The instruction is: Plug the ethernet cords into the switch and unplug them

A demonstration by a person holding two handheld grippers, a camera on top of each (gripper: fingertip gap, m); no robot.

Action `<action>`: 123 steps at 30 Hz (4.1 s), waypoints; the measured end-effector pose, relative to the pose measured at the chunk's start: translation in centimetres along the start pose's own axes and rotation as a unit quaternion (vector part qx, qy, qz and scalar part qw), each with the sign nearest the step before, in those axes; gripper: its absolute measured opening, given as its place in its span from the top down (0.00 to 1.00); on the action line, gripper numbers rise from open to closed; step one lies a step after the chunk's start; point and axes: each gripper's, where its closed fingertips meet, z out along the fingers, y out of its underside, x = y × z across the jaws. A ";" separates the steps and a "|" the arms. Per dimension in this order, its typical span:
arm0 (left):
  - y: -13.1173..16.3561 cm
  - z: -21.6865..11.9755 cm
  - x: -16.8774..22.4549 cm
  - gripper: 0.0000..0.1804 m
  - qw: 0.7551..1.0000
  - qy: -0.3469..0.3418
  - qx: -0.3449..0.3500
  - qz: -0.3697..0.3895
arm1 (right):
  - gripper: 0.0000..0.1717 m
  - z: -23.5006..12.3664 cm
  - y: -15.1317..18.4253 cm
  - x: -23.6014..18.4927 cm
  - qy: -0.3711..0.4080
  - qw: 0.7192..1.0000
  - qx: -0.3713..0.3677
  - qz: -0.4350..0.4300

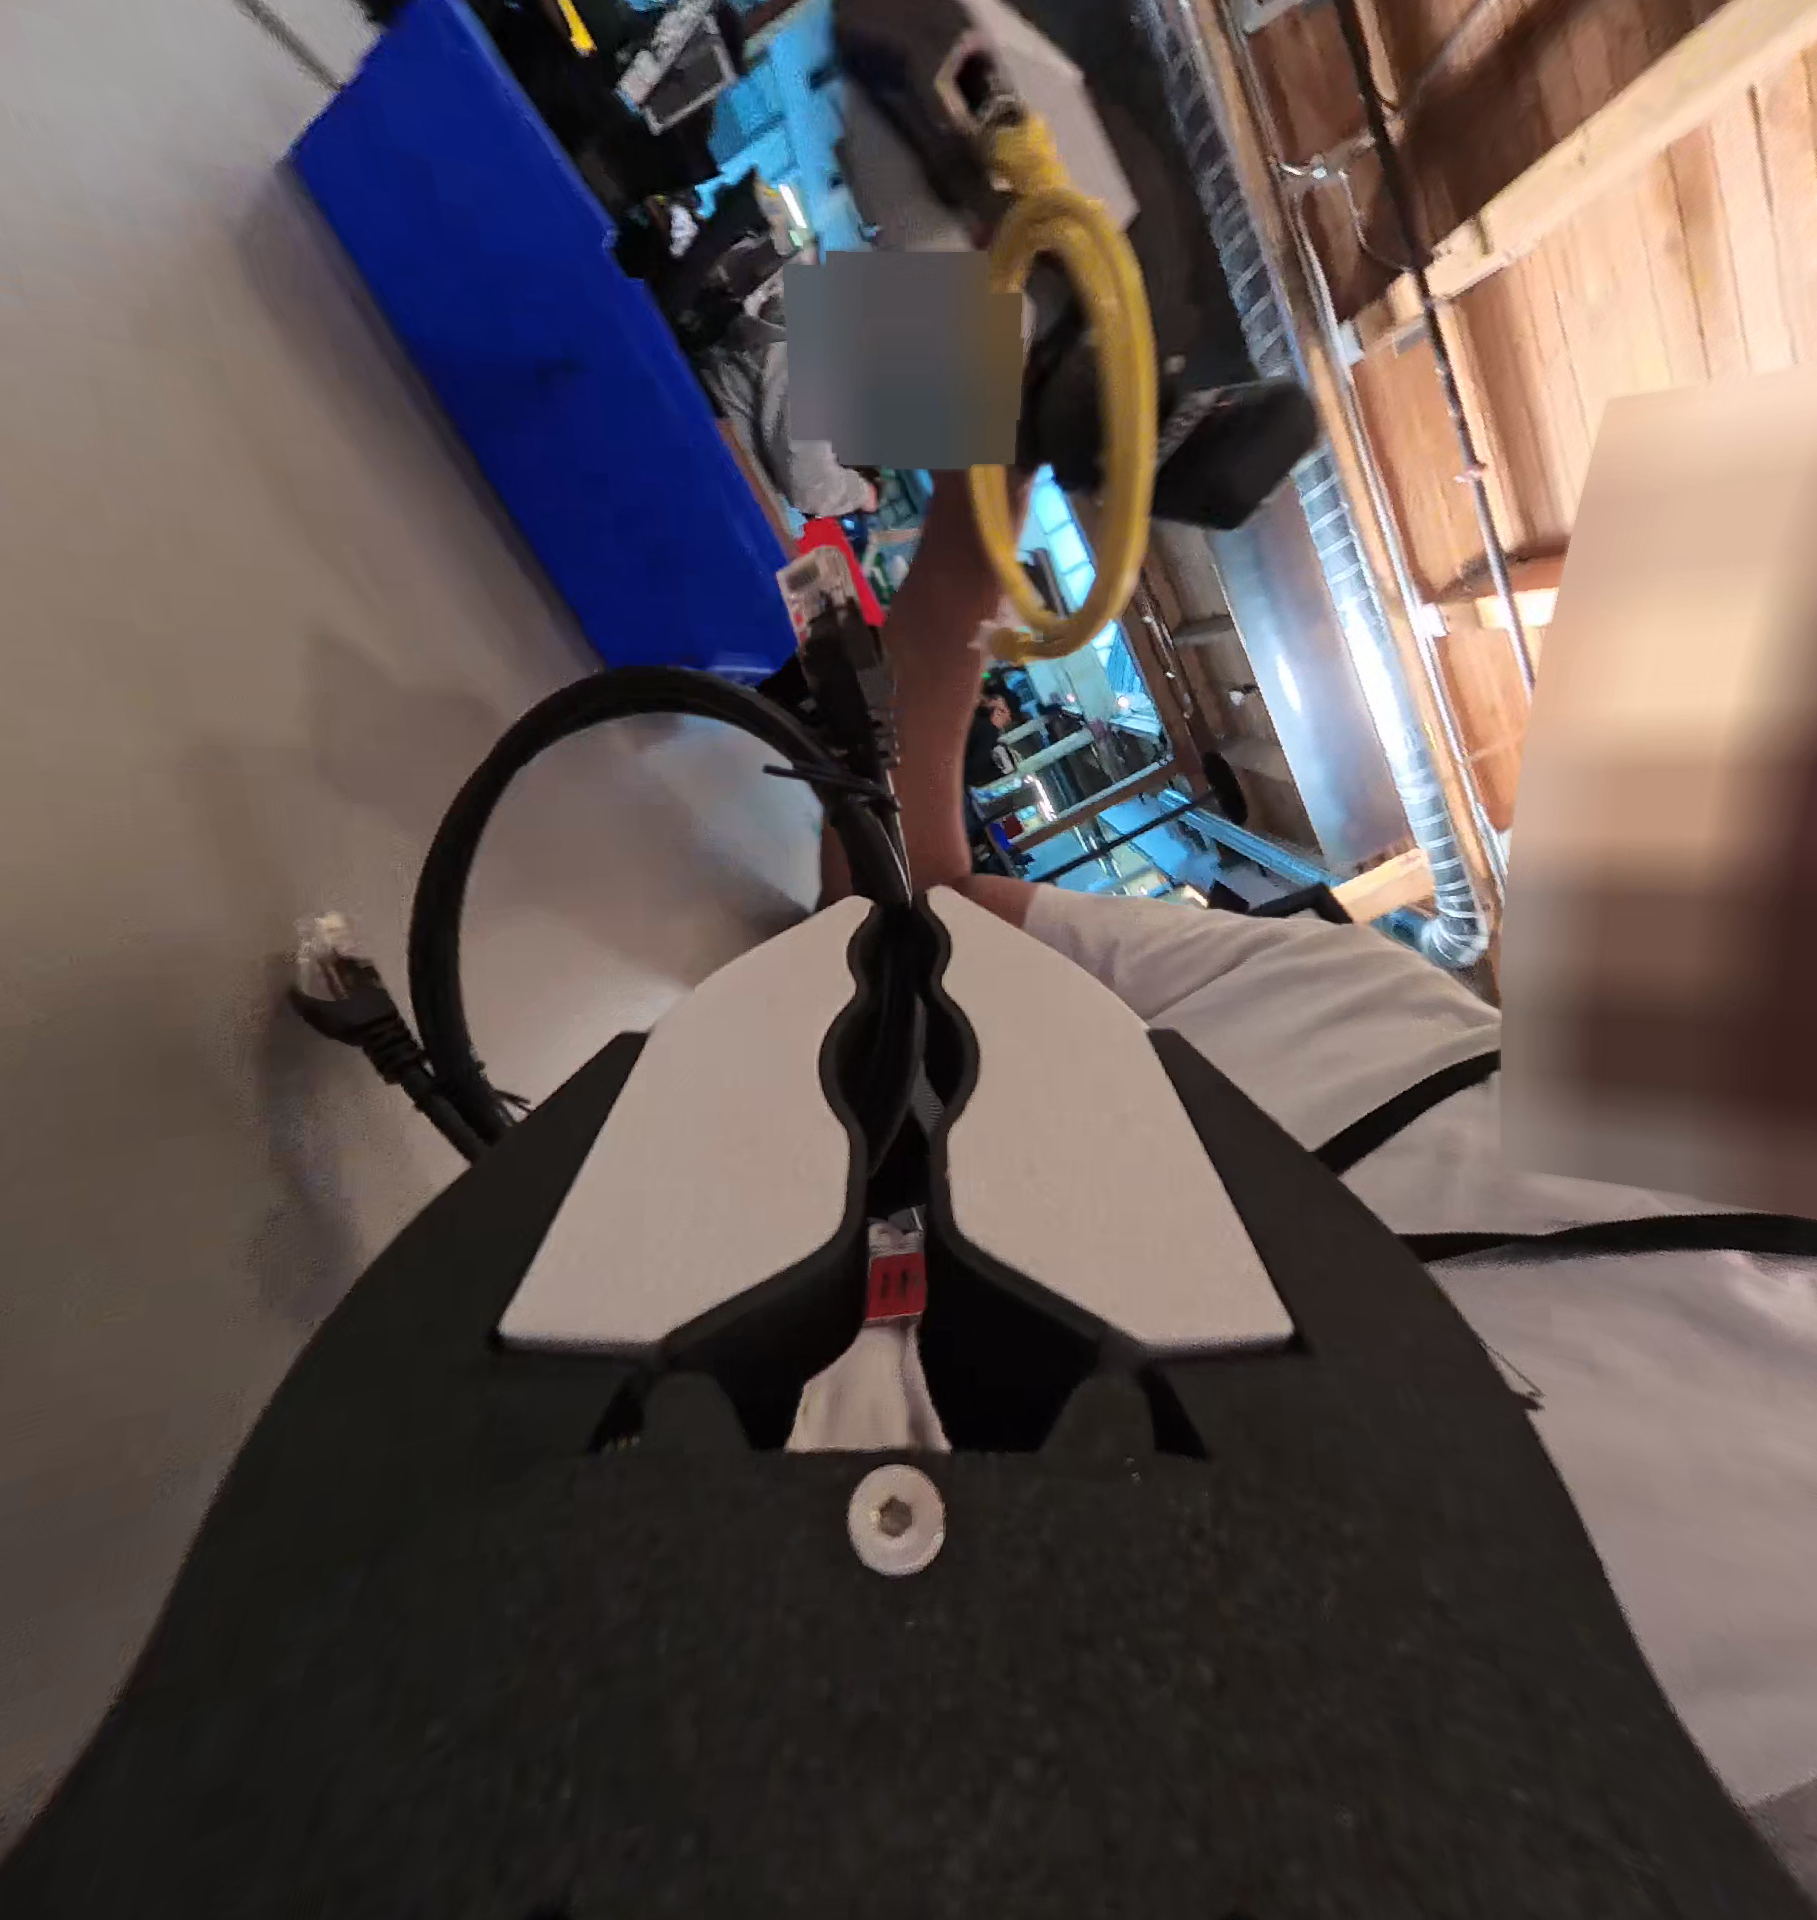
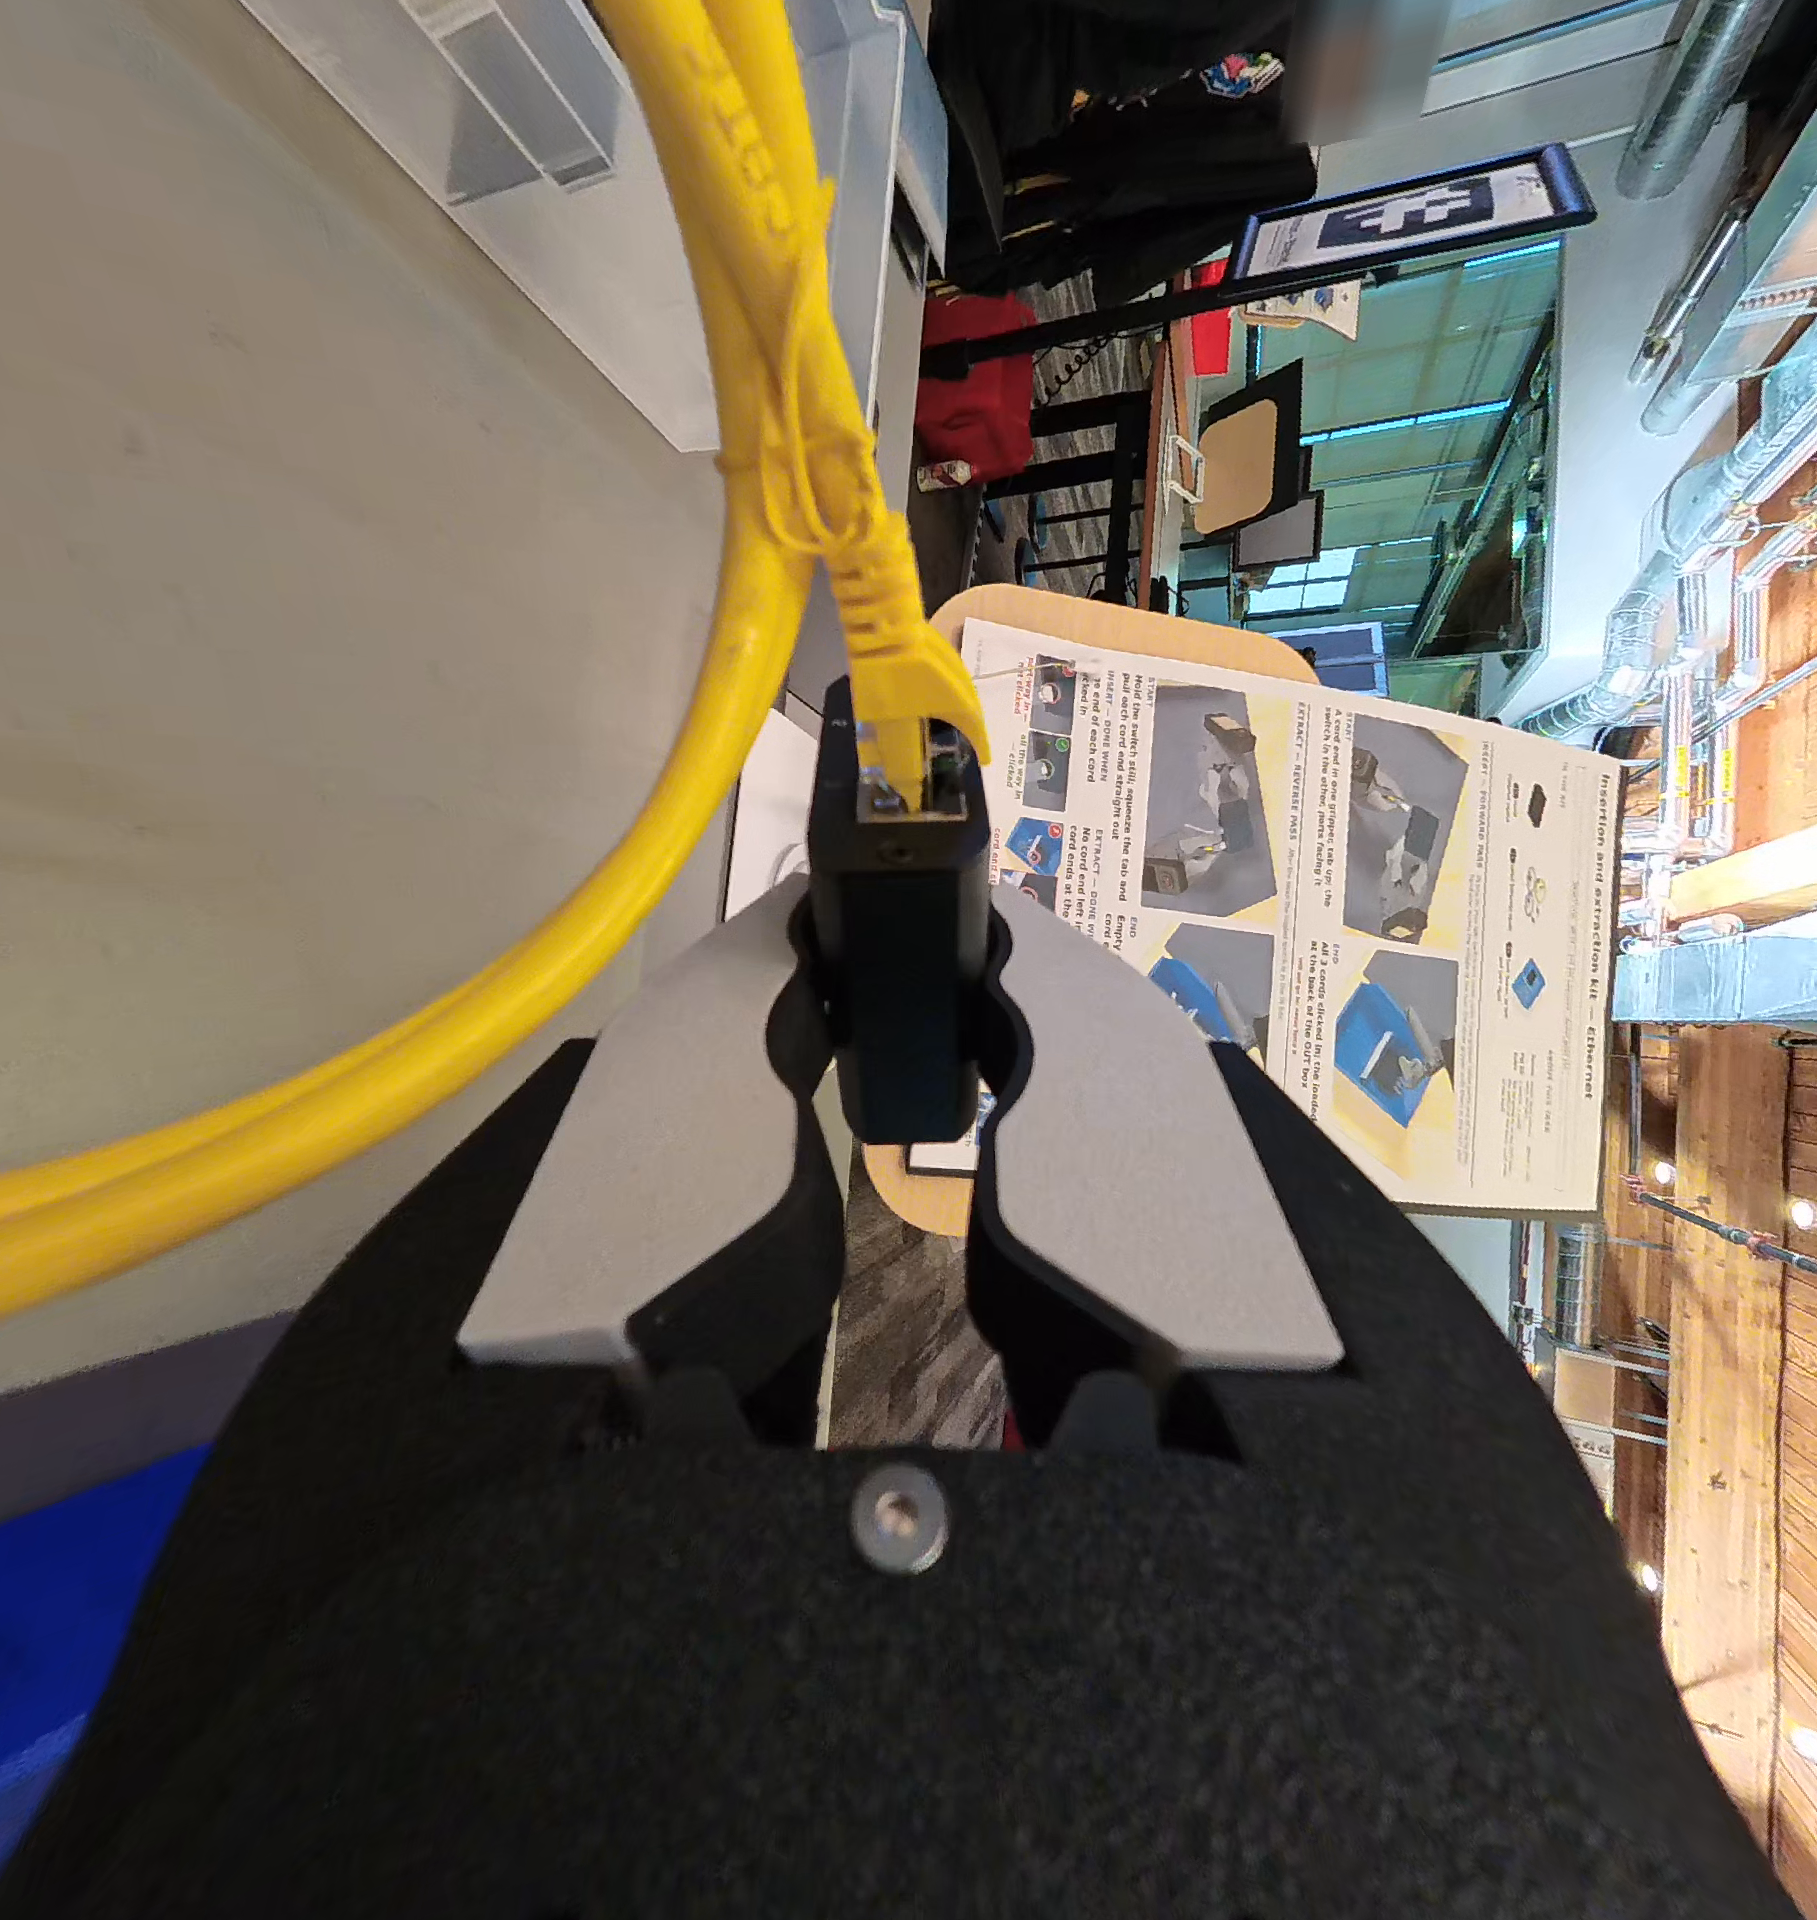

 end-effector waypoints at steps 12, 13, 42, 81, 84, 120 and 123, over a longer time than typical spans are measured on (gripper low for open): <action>0.9 -9.2 -6.3 1.00 0.965 -0.261 0.008 0.028 | 0.86 0.9 -0.3 -0.9 -0.015 1.000 -0.001 -0.004; 0.8 -9.8 -6.9 1.00 0.955 -0.294 0.004 0.037 | 0.86 1.0 -0.3 -1.0 -0.016 1.000 -0.001 -0.005; -0.2 -3.6 -10.1 0.93 0.827 -0.495 -0.085 0.251 | 0.86 1.6 -0.5 -1.4 -0.021 1.000 0.004 -0.009; -10.8 11.8 4.0 0.93 0.733 -0.358 -0.293 0.498 | 0.86 0.2 -4.3 0.3 0.055 0.997 0.046 -0.042; -10.9 11.9 3.8 0.93 0.744 -0.355 -0.291 0.486 | 0.86 0.1 -4.2 0.5 0.065 0.996 0.035 -0.054; -11.2 9.8 4.9 0.87 0.808 -0.326 -0.167 0.462 | 0.86 1.0 -4.7 0.0 0.059 0.996 0.062 -0.034; -10.3 7.0 5.4 0.85 0.842 -0.296 -0.089 0.443 | 0.86 0.9 -4.0 0.0 0.058 0.996 0.055 -0.036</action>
